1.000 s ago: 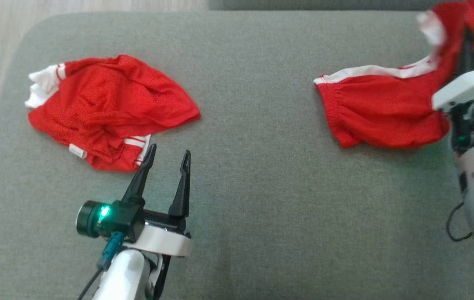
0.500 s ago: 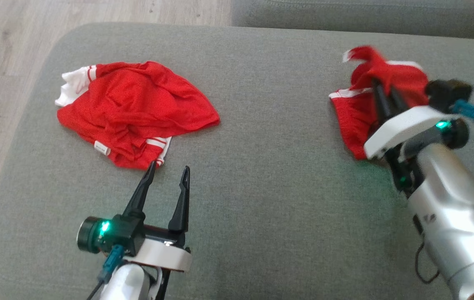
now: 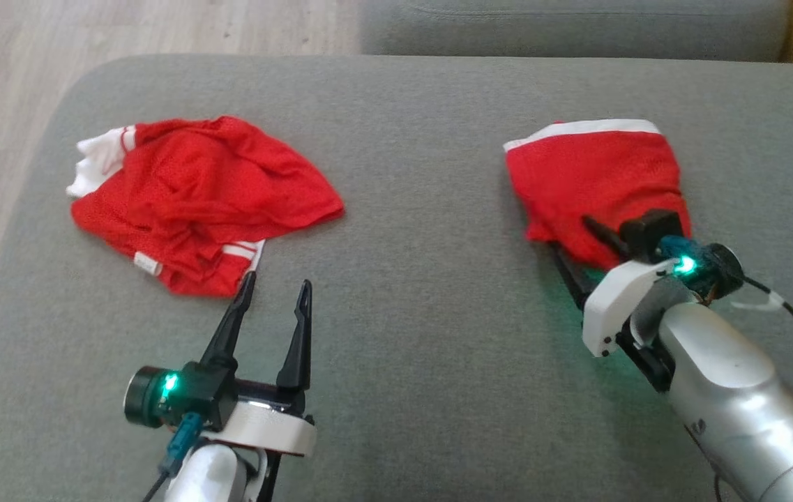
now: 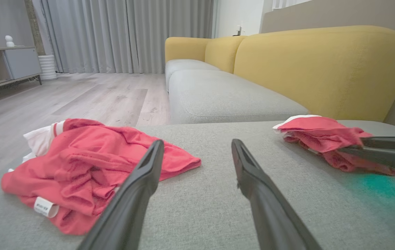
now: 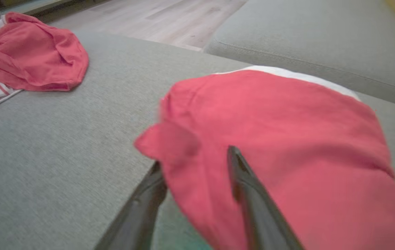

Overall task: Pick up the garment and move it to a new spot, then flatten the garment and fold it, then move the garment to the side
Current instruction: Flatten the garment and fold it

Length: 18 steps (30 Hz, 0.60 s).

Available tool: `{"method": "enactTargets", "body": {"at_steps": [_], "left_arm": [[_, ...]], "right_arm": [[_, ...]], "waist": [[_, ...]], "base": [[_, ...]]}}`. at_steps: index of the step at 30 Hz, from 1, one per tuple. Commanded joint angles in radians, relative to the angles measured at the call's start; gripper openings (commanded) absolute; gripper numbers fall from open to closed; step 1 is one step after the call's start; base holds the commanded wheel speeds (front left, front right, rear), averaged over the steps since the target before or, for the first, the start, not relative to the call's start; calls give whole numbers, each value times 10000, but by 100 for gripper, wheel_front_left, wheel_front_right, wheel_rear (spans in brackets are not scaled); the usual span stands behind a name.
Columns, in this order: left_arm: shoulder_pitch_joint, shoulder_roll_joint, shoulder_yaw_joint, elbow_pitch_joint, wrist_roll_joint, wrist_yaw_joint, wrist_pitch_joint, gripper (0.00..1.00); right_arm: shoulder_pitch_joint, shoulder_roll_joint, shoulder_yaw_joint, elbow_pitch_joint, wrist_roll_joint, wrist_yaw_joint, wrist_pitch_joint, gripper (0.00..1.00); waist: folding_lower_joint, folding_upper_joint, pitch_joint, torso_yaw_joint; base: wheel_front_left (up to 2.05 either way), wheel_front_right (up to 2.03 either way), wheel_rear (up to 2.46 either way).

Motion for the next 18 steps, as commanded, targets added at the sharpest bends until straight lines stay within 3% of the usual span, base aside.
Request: {"method": "enactTargets", "body": {"at_steps": [1,10,14,18], "left_arm": [[-206,28,428,-378,104,-53,-51,100],[-349,28,549,-559,113,-60,-51,100],[-485,28,645,-577,147,-46,-51,100],[-483,28,718,-553,143,-61,-51,100]], "right_arm": [[-88,-10,-84,-46,-119,-9,-391,100],[355,295,-2731,-283,-572,-9,-1384,100],[1454,810,-5055,-2312,-1414,-9,-1398,100],[2903,1568,-6406,-4227,-2306,-9,-1400,100]], "waist": [[0,0,-67,-231],[0,0,-162,-1161],[0,0,-151,-1568],[0,0,-165,-1853]], "base": [[0,0,0],[0,0,0],[0,0,0],[0,0,0]]}}
